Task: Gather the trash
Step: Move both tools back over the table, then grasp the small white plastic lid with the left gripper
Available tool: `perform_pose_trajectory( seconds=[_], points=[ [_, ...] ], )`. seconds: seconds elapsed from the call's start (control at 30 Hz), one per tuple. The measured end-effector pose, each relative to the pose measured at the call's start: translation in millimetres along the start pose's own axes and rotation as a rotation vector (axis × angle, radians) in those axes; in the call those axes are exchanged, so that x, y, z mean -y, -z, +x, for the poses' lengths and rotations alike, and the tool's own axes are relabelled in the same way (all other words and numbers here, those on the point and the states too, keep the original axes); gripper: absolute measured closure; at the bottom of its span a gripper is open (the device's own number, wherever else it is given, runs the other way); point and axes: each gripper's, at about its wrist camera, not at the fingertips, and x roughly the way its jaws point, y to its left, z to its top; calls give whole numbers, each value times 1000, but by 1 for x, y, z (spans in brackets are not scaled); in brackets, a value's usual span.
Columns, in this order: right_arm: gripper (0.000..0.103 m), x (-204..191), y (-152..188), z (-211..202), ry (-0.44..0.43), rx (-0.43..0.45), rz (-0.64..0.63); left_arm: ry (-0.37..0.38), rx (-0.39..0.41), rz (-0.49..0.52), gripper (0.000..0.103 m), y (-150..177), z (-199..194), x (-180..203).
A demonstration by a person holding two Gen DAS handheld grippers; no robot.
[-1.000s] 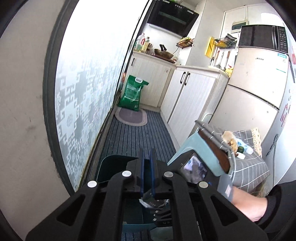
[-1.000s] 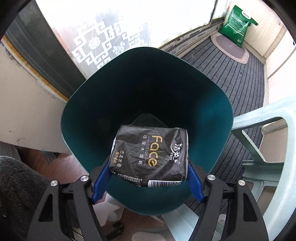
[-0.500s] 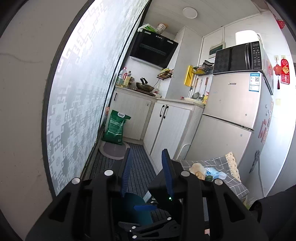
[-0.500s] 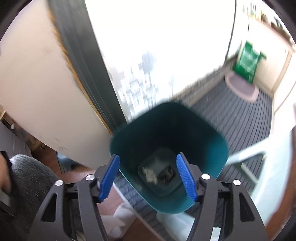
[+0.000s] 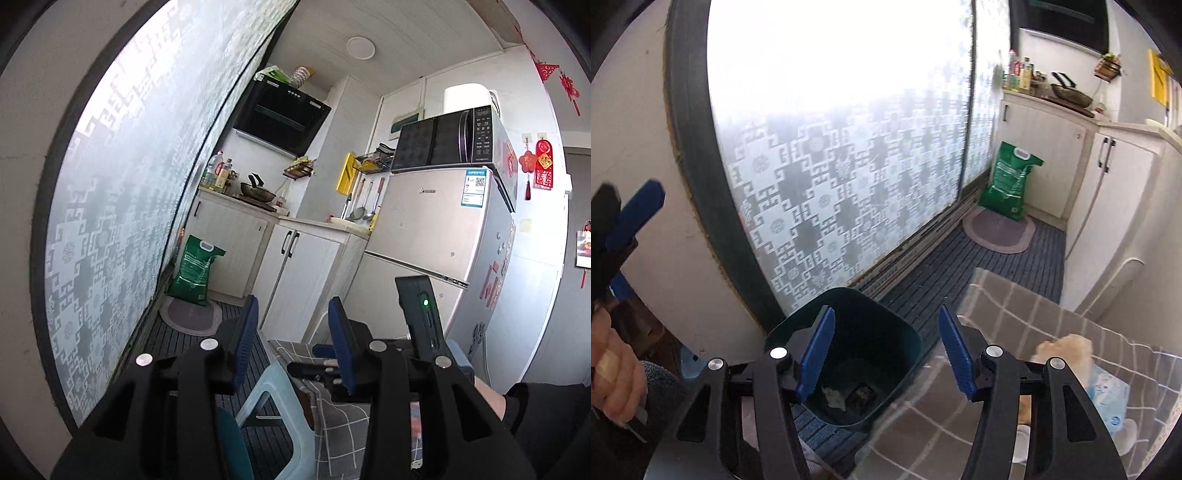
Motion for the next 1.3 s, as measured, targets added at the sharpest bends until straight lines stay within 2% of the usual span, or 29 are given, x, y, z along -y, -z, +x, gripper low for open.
perform_pose_trajectory(
  seconds=[0.2, 0.3, 0.43, 0.63, 0.8, 0.93, 1.03, 1.3],
  points=[
    [44, 71, 14, -42, 110, 47, 112, 60, -138, 70, 61, 21, 37, 41],
    [44, 100, 24, -57, 152, 67, 163, 56, -231, 131, 61, 35, 59, 62],
    [44, 124, 43, -71, 189, 67, 214, 32, -345, 168, 62, 54, 87, 79],
    [44, 147, 66, -78, 212, 46, 251, 8, -469, 170, 73, 77, 116, 90],
    [44, 170, 86, -88, 226, 31, 293, -3, -573, 178, 75, 98, 141, 103],
    [44, 179, 97, -92, 223, 22, 311, -54, -627, 195, 75, 111, 159, 109],
    [44, 182, 103, -95, 214, 15, 309, -98, -632, 198, 69, 114, 167, 112],
    [44, 193, 114, -101, 206, 1, 325, -169, -649, 197, 68, 117, 189, 117]
  ],
)
